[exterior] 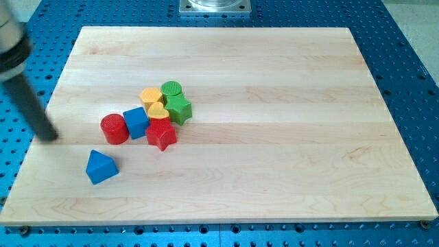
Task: Move the triangle into the cube
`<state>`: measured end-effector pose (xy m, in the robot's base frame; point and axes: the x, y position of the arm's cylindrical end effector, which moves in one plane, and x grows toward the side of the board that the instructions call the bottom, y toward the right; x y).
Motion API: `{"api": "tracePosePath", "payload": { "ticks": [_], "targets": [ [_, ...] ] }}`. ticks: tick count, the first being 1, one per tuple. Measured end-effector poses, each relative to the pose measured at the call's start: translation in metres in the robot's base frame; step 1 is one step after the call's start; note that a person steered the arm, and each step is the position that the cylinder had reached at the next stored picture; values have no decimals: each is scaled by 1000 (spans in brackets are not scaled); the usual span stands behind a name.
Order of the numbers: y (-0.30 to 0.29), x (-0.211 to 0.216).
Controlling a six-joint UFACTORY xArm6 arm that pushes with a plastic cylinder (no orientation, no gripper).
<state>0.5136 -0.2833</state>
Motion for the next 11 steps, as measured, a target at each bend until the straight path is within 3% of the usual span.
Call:
{"api": "tracePosePath", "payload": {
  "ticks": [1, 2, 5, 11],
  "targets": [
    [19, 45],
    [68, 61],
    [136, 55],
    [168, 7]
  ]
}}
